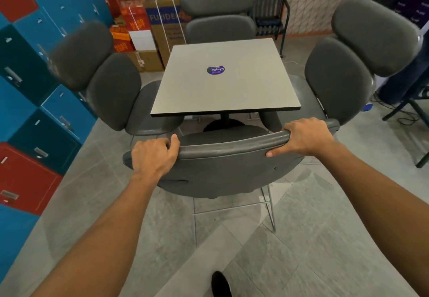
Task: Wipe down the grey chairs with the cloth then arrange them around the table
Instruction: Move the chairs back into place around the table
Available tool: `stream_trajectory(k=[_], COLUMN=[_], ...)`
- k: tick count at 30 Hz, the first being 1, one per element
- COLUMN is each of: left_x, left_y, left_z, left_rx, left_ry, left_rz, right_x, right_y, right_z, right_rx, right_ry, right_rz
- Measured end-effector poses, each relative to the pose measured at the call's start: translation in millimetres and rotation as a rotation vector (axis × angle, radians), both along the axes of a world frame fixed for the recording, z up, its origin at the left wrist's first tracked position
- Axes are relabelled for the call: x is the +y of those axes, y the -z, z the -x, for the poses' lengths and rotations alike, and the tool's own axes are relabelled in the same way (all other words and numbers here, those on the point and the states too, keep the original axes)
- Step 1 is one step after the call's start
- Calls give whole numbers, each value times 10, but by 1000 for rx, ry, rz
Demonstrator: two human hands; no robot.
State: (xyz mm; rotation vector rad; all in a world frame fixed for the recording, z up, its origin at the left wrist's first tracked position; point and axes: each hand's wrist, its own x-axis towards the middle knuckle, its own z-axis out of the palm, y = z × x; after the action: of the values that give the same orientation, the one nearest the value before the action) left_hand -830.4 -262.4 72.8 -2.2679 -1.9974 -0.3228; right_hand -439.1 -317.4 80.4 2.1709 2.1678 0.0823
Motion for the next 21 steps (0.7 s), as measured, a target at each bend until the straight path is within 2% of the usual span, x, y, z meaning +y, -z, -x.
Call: stream_trajectory(k=[11,21], left_x=[206,249], left_y=[-14,21], left_z=[287,932], left_rx=[-51,-119], left_ry=[82,119], left_rz=[-16,-43], right_x=[-148,-462], right_y=[-96,30], right_z=[361,1018], right_rx=[-36,2], right_ry=[73,91], right_rz=[35,-82])
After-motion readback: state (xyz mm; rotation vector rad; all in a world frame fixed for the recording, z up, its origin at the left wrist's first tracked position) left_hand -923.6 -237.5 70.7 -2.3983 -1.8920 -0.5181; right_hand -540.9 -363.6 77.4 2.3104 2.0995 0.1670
